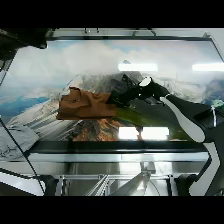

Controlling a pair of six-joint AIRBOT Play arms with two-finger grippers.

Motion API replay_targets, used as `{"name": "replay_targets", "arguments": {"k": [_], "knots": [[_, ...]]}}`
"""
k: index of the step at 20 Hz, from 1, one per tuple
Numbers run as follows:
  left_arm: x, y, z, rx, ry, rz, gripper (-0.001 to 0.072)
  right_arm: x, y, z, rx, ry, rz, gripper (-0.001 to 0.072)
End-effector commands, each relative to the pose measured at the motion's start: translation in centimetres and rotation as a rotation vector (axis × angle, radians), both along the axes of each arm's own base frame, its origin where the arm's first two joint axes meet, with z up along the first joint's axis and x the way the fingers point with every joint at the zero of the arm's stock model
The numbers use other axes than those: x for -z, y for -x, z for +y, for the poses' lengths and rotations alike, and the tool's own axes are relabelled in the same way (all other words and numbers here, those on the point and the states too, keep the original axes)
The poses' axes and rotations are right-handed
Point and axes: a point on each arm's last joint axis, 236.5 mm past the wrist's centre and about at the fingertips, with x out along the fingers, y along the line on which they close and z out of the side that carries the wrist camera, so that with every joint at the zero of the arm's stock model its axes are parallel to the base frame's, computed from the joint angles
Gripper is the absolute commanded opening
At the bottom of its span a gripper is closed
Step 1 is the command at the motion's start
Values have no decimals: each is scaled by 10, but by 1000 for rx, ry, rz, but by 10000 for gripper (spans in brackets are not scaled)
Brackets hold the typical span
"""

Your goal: Fold the shirts.

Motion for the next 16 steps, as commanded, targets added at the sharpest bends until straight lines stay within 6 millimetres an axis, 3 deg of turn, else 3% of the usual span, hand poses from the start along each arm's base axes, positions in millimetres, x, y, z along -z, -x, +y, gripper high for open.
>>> {"name": "replay_targets", "arguments": {"k": [1,2,3,4,5,6,8,10,12,14,16], "knots": [[98,-48,15,-218,-424,67,1,0,2,22,12,-77,6,480],[134,-60,31,-285,-580,122,1,0,3,22,8,-76,6,407],[161,-66,47,-334,-704,162,1,0,4,23,4,-77,7,266],[182,-69,62,-369,-809,188,1,0,4,23,3,-77,7,220],[200,-69,76,-388,-901,209,1,0,4,23,0,-77,2,80],[210,-68,85,-400,-958,224,1,0,4,23,-3,-78,-2,23],[214,-66,89,-397,-985,234,1,-11,4,25,-8,-96,-10,22],[210,-64,92,-401,-985,231,1,-49,-1,27,-29,-137,-82,20],[202,-62,90,-407,-981,215,2,-128,-11,23,-44,-211,-206,21],[194,-57,88,-401,-977,203,2,-236,-18,13,-37,-293,-417,21],[190,-51,85,-382,-975,203,2,-341,-13,-9,-6,-345,-653,21]]}}
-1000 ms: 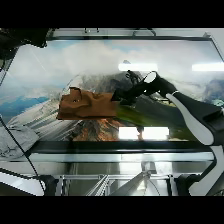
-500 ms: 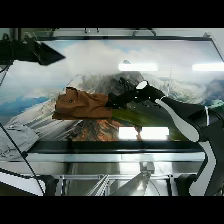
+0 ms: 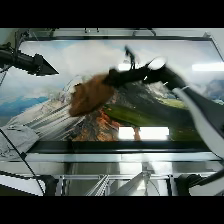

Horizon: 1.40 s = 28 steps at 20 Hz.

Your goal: Fold the shirts.

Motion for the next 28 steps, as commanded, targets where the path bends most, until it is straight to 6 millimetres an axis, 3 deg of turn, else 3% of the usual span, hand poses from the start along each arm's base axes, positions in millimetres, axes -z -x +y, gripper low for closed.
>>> {"name": "replay_targets", "arguments": {"k": [1,3,5,8,10,13,14,16,19,22,24,28], "knots": [[-2,12,-2,18,-15,34,2,-170,12,-42,88,-95,-371,21],[0,18,-9,44,-17,58,2,-222,13,-89,213,-52,-517,21],[0,21,-19,63,-18,64,2,-234,7,-145,349,47,-526,21],[0,24,-39,96,-18,66,2,-188,-9,-275,642,341,-330,22],[0,28,-53,118,-19,79,2,-157,-5,-363,794,494,-201,22],[0,33,-72,153,-20,82,2,-127,5,-473,977,554,-68,23],[0,35,-78,167,-20,81,2,-120,6,-501,1020,554,-44,22],[0,36,-91,187,-21,69,2,-108,3,-533,1016,514,-51,22],[-1,33,-108,196,-19,39,3,-104,-7,-561,1023,388,-50,22],[-1,34,-120,212,-18,27,3,-100,2,-581,1000,407,-23,22],[-1,37,-126,226,-18,26,2,-89,20,-589,981,428,45,21],[-1,40,-133,244,-19,25,2,-42,96,-618,1012,580,380,21]]}}
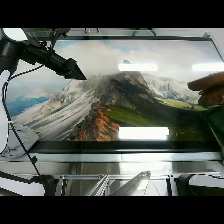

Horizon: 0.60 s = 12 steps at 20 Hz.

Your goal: Fold the shirts.

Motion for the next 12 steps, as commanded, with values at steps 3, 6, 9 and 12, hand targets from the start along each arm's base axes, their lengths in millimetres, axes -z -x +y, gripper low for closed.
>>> {"name": "replay_targets", "arguments": {"k": [3,6,9,12], "knots": [[0,4,-10,25,0,-10,2,27,95,-36,180,12,325,20],[1,3,-10,31,0,-13,3,4,127,-55,297,140,352,20],[9,2,-10,42,-1,-3,2,6,183,-66,394,216,556,21],[25,4,-10,60,-7,52,2,29,224,-69,460,203,750,20]]}}
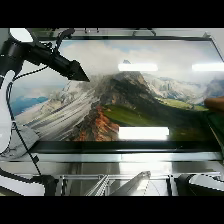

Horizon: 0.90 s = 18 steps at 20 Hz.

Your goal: Fold the shirts.

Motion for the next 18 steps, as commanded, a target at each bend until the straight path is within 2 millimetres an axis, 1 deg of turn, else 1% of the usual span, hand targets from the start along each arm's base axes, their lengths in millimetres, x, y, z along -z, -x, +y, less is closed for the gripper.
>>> {"name": "replay_targets", "arguments": {"k": [1,3,5,7,8,9,10,11,12,13,15,17,18], "knots": [[17,5,1,28,-7,58,3,23,58,-7,140,-1,237,20],[25,10,2,47,-13,97,3,52,68,-4,165,-46,299,21],[29,14,2,63,-17,124,2,90,71,1,176,-90,336,21],[30,16,3,68,-18,132,3,127,73,2,165,-108,357,21],[29,16,3,71,-16,133,3,143,74,2,162,-109,364,22],[29,16,3,71,-16,133,2,154,76,4,155,-116,375,23],[29,17,3,72,-16,135,3,163,80,7,152,-137,395,71],[29,18,3,74,-16,139,3,167,83,9,152,-152,418,317],[29,18,3,74,-17,139,3,167,92,10,172,-157,459,509],[29,18,3,74,-17,139,3,164,99,8,189,-148,492,514],[29,18,2,74,-13,140,3,154,101,6,200,-142,498,514],[28,18,2,75,-12,139,3,133,92,2,243,-124,459,514],[28,20,2,80,-13,144,2,120,81,2,246,-119,423,514]]}}
